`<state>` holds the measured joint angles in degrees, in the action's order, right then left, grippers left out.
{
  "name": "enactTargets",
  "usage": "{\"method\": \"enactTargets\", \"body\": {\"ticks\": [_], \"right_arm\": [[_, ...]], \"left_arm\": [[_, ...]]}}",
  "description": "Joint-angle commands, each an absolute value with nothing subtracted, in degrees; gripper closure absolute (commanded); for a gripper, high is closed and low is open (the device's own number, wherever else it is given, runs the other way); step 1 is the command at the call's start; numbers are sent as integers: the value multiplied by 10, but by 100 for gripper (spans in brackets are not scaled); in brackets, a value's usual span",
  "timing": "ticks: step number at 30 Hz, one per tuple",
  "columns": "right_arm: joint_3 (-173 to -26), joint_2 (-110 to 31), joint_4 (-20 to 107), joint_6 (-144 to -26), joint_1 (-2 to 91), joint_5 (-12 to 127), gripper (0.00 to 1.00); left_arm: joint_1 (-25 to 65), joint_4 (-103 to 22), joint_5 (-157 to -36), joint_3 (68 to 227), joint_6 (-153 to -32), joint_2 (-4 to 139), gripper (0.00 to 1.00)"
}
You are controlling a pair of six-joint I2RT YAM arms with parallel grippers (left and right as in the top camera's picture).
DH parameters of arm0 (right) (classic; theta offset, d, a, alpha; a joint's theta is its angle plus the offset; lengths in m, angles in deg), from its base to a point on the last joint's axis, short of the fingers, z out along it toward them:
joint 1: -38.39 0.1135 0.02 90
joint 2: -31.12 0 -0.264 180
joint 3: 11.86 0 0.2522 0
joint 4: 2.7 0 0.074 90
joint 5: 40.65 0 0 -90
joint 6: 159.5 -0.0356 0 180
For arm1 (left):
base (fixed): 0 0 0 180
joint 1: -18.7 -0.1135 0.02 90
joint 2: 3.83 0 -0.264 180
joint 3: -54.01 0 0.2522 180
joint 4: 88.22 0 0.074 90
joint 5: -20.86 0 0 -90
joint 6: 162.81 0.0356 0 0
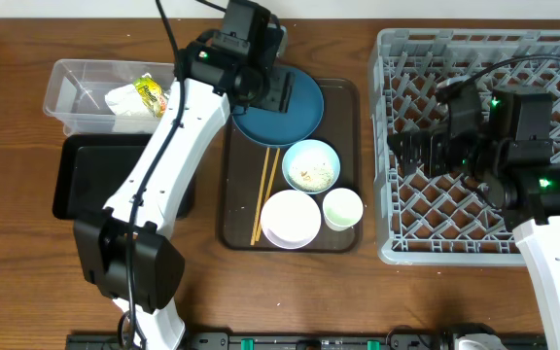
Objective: Sort waste into correct bins and load items into the dishwasher rack
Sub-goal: 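Reach the right gripper to the blue plate rim and grasp it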
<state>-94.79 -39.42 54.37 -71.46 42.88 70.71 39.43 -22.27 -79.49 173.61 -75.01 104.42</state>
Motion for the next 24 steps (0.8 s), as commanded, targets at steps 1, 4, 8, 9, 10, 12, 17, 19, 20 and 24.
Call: {"method": "enactTargets", "body": {"ticks": [1, 4, 8, 9, 10, 12, 17, 19, 20, 24], "right_arm": [[-959, -411, 514, -794, 437, 701, 2], [-959, -439, 472, -832, 444, 701, 4], [-970, -498, 399, -885, 476, 701, 10], [-977, -516, 385, -898, 485, 698, 12], [-988, -537, 372, -911, 496, 691, 14], [-1026, -587, 363, -930, 521, 666, 15], [-1135, -702, 394, -960, 572, 569, 17], [-1175, -746, 409, -967, 586, 537, 23], [-1194, -768, 417, -967, 592, 524, 25], [-1242, -842, 448, -972, 610, 494, 33]], "left_arm": [[381, -217, -788, 1745, -767, 1037, 33], [373, -207, -791, 1746, -776, 1022, 33], [366, -179, -790, 1746, -776, 1006, 33], [363, -173, -790, 1746, -776, 1004, 33], [358, -165, -790, 1746, -778, 1001, 32], [344, -149, -790, 1746, -781, 994, 33], [292, -122, -790, 1746, -791, 979, 32], [267, -112, -790, 1746, -791, 978, 32], [257, -107, -790, 1746, -791, 978, 32], [219, -94, -790, 1746, -791, 980, 25]]}}
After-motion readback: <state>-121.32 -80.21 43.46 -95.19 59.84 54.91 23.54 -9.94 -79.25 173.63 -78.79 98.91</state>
